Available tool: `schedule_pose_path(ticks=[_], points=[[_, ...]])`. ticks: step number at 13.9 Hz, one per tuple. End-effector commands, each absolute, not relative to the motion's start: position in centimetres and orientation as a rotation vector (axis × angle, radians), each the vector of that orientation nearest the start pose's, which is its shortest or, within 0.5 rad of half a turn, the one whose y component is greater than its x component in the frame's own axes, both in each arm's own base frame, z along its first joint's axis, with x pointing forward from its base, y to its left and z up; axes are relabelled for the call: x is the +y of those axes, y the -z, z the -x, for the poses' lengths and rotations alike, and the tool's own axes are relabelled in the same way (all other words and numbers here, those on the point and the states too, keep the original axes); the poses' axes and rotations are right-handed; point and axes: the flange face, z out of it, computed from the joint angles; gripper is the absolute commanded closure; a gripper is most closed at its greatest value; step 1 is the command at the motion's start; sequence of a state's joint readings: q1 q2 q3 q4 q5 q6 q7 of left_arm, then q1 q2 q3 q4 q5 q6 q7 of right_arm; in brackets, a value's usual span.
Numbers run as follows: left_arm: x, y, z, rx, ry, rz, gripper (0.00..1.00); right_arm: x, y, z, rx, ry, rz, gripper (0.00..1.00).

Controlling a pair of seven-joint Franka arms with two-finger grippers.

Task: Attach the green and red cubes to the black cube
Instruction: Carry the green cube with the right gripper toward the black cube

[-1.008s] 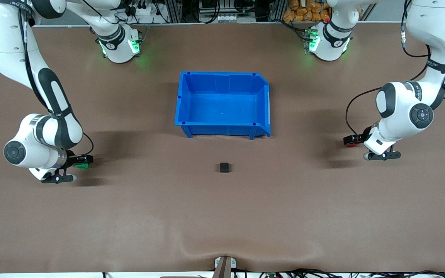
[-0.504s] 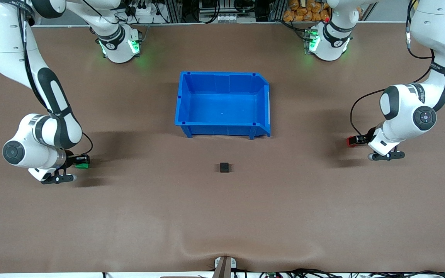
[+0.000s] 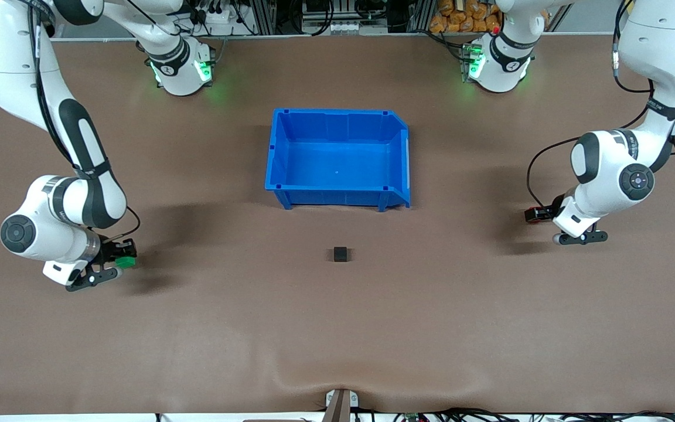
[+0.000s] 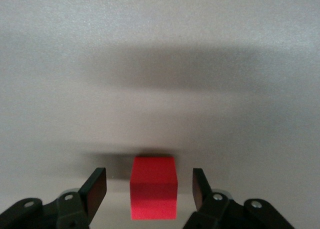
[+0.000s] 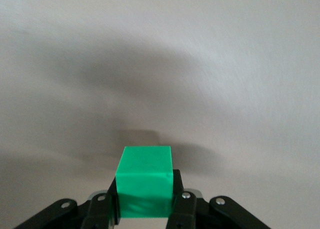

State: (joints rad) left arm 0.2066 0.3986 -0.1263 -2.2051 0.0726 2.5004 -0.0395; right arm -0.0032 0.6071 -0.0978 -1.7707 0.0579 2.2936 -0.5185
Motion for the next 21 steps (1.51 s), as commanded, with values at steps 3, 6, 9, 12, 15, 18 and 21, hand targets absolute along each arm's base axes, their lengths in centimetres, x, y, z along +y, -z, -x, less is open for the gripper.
schedule_pose_path(ticks=[3, 6, 9, 12, 15, 18, 21], points=[[3.9, -18.9, -54.4, -0.111, -0.141, 3.137, 0.46, -2.1, -29.0, -68.7, -0.927, -0.122, 2.989, 1.00], [3.8, -19.1, -54.5, -0.107, -0.137, 3.138, 0.81, 2.4, -31.4, -70.1, -1.156, -0.107, 2.944, 1.00], [3.9, -19.5, -54.6, -0.109, -0.125, 3.137, 1.00, 8.0, -31.6, -69.8, -1.356, -0.111, 2.882, 1.00], [3.9, -20.1, -54.8, -0.201, -0.108, 3.135, 1.00, 13.1, -32.6, -69.6, -1.621, -0.077, 2.754, 1.00], [3.5, -20.9, -55.7, -0.320, -0.082, 3.128, 1.00, 20.4, -33.6, -68.6, -1.950, -0.043, 2.550, 1.00], [0.5, -22.0, -56.8, -0.561, -0.053, 3.109, 1.00, 25.4, -34.5, -68.3, -2.121, -0.014, 2.475, 1.00], [-2.8, -23.1, -58.2, -0.800, -0.056, 3.067, 1.00, 30.6, -32.8, -68.2, -2.234, -0.004, 2.415, 1.00]])
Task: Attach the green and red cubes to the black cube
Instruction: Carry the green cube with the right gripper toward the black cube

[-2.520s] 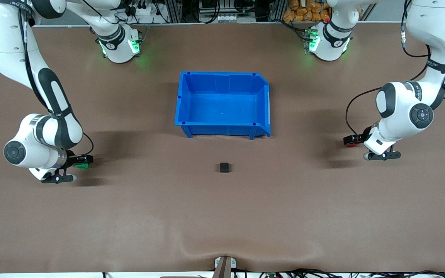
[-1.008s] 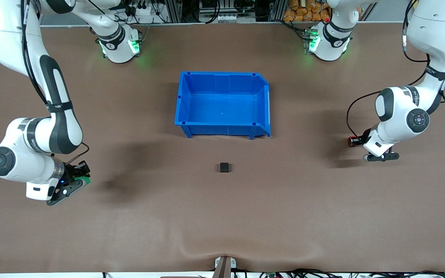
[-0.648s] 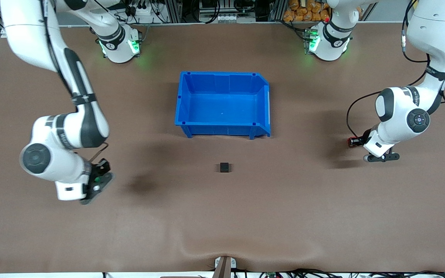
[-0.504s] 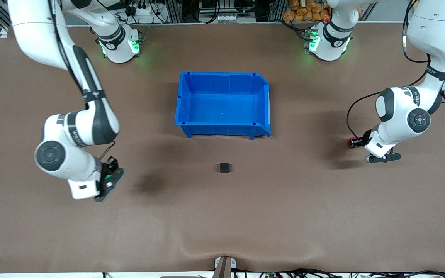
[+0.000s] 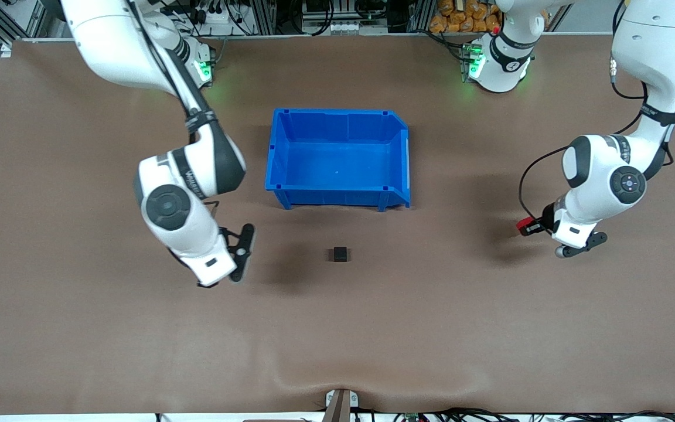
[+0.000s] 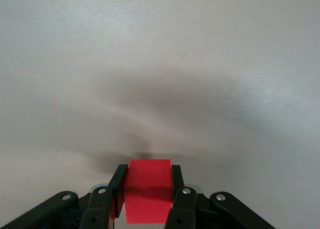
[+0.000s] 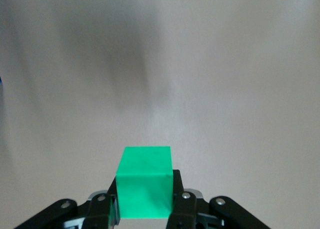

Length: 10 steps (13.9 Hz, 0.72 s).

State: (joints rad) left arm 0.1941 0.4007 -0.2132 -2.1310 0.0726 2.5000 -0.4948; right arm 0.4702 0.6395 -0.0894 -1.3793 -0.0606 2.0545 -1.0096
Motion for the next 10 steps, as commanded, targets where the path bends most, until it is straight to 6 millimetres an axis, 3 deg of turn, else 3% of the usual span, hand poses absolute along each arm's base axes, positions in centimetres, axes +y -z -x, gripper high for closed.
schedule_pose_path(ticks=[1, 5, 10], points=[[-3.9, -23.6, -58.9, -0.856, -0.062, 3.049, 1.00, 32.0, -31.4, -68.4, -2.248, -0.007, 2.403, 1.00], [-7.4, -25.1, -62.4, -1.057, -0.137, 2.963, 1.00, 36.4, -28.5, -67.3, -2.286, -0.013, 2.360, 1.00], [-13.0, -25.2, -64.1, -1.396, -0.109, 2.833, 1.00, 39.6, -26.1, -65.5, -2.260, -0.011, 2.380, 1.00]])
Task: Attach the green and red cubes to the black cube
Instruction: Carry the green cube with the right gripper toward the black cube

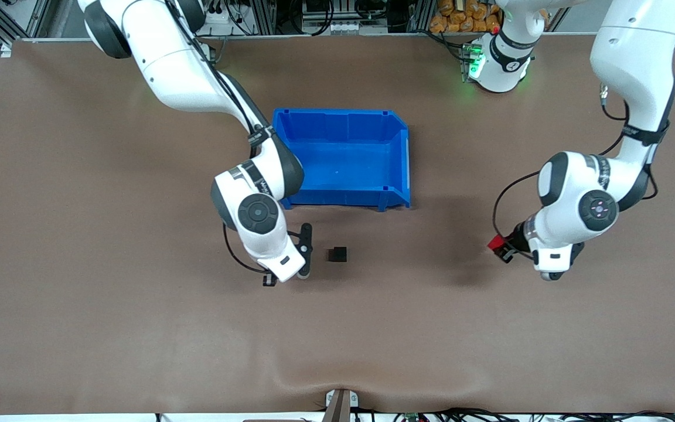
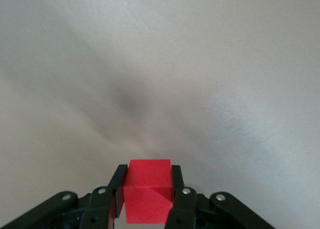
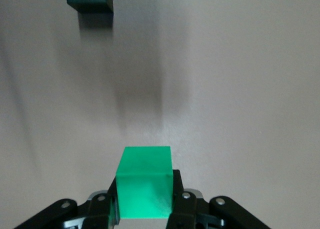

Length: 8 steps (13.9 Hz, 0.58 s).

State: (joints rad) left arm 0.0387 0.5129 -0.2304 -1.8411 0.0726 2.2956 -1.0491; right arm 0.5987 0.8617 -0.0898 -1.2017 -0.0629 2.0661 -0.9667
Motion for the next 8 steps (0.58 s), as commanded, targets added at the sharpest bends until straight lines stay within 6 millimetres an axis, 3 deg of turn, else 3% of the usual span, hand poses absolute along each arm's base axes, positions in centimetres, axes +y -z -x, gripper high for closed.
schedule_pose_path(ticks=[1, 6, 8], points=[[-14.3, -25.2, -64.2, -1.442, -0.104, 2.811, 1.00, 40.7, -25.5, -65.0, -2.255, 0.001, 2.386, 1.00], [-16.9, -25.2, -65.4, -1.619, -0.089, 2.732, 1.00, 43.5, -23.3, -63.7, -2.253, 0.079, 2.372, 1.00], [-19.4, -24.3, -64.9, -1.640, -0.096, 2.704, 1.00, 44.7, -22.3, -62.9, -2.201, 0.098, 2.387, 1.00]])
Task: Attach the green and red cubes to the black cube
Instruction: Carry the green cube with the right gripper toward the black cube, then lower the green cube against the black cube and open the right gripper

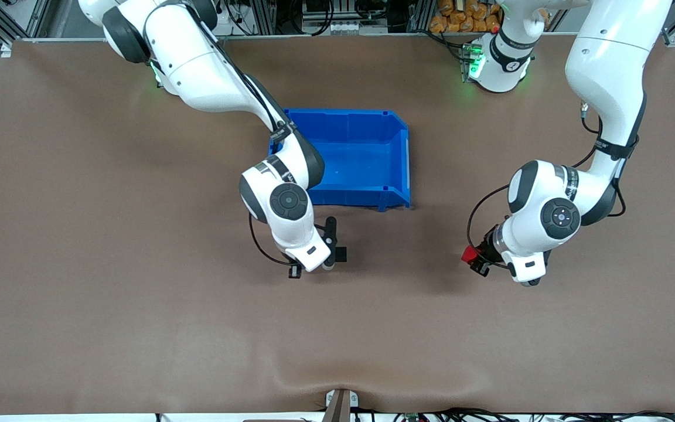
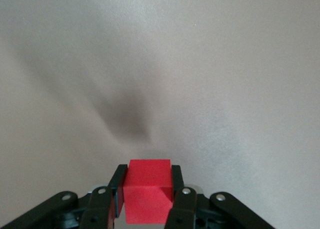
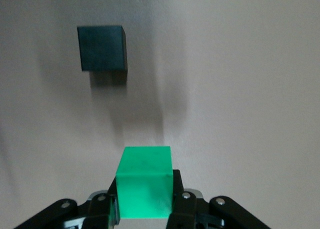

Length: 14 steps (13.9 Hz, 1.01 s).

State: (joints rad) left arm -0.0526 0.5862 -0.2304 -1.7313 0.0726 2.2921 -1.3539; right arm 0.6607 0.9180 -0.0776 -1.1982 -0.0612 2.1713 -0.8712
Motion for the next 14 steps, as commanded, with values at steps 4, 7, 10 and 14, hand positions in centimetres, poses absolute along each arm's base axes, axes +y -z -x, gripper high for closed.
schedule_pose_path(ticks=[4, 7, 10, 14], points=[[-21.9, -24.5, -64.9, -1.743, -0.090, 2.641, 1.00, 46.0, -21.0, -62.0, -2.196, 0.117, 2.382, 1.00], [-24.1, -23.2, -64.0, -1.763, -0.115, 2.609, 1.00, 46.6, -20.5, -61.3, -2.182, 0.100, 2.391, 1.00], [-26.4, -22.8, -63.4, -1.806, -0.121, 2.578, 1.00, 47.1, -20.3, -60.8, -2.178, 0.094, 2.388, 1.00], [-28.6, -22.6, -62.7, -1.818, -0.122, 2.569, 1.00, 46.7, -19.2, -60.3, -2.176, 0.059, 2.389, 1.00]])
